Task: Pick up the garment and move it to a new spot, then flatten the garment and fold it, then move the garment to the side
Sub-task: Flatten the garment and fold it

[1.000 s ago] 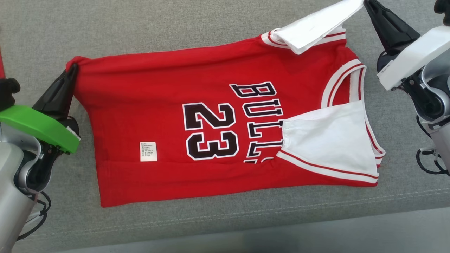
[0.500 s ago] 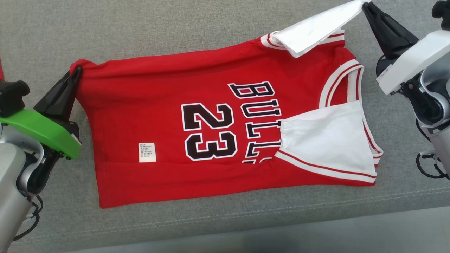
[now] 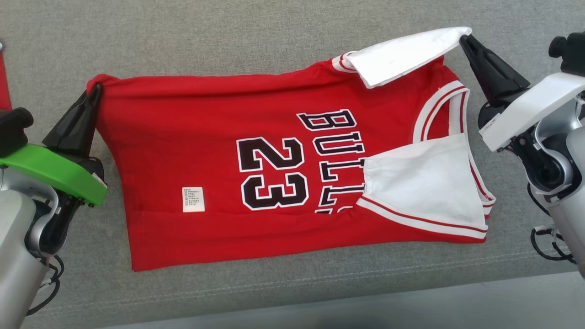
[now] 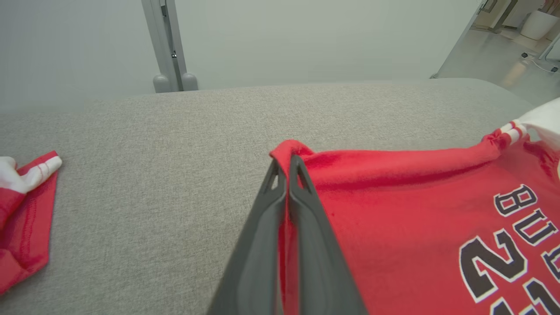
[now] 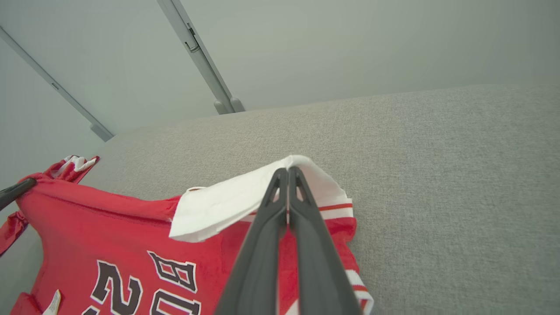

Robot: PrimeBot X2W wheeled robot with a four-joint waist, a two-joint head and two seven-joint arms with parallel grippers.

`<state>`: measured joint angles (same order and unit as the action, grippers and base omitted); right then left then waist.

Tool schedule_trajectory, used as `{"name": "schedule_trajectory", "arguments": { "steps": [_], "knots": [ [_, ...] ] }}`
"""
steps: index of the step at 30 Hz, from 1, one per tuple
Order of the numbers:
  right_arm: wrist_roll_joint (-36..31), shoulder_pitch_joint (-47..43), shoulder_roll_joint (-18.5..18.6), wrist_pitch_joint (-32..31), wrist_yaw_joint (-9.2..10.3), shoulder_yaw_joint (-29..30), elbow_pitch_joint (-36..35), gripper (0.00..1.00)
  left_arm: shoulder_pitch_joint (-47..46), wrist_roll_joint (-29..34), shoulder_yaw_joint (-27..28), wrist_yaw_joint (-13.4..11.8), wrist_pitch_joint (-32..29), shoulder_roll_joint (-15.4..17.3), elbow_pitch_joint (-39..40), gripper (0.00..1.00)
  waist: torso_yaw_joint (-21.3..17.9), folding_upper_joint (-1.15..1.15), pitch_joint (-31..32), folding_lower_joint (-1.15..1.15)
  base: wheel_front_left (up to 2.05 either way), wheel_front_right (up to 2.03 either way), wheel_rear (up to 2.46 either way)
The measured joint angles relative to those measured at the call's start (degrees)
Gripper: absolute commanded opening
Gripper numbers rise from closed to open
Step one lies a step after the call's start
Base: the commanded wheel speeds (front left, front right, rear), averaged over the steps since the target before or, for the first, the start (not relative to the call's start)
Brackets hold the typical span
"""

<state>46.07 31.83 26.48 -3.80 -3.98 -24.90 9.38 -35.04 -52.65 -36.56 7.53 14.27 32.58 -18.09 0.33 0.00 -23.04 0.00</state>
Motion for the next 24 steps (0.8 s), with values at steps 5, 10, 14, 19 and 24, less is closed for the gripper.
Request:
{"name": "schedule_trajectory", "arguments": {
  "steps": [5, 10, 14, 19, 24],
  "knots": [
    [0.43, -2.60, -0.48, 0.87, 0.57, 0.44, -1.81, 0.00, 2.34, 0.47, 2.49, 0.00, 0.00, -1.43, 0.58, 0.03, -0.07, 0.00, 0.13, 0.00, 0.00, 0.00, 0.00],
    [1.18, -5.21, -0.90, 1.91, 1.16, 0.92, -3.96, 0.00, 4.76, 0.85, 4.60, 0.00, 0.00, -2.64, 1.21, 0.09, -0.35, 0.00, 0.11, 0.00, 0.00, 0.00, 0.00],
    [1.49, -7.52, -0.93, 2.85, 1.92, 1.26, -5.66, 0.00, 6.37, 1.33, 5.99, 0.00, 0.00, -3.27, 1.82, 0.12, -0.70, 0.00, 0.01, 0.00, 0.00, 0.00, 0.00],
    [1.58, -9.99, -0.90, 4.07, 2.70, 1.88, -7.11, 0.00, 8.11, 3.12, 8.73, 0.00, 0.01, -3.70, 1.87, 0.12, -1.22, 0.00, 0.35, 0.00, 0.00, 0.00, 0.00],
    [2.00, -12.95, -0.84, 4.64, 3.60, 2.24, -8.09, 0.00, 10.51, 4.03, 11.03, 0.00, 0.00, -4.19, 2.27, 0.12, -1.86, 0.00, 1.20, 0.00, 0.00, 0.00, 0.00]
  ]
}}
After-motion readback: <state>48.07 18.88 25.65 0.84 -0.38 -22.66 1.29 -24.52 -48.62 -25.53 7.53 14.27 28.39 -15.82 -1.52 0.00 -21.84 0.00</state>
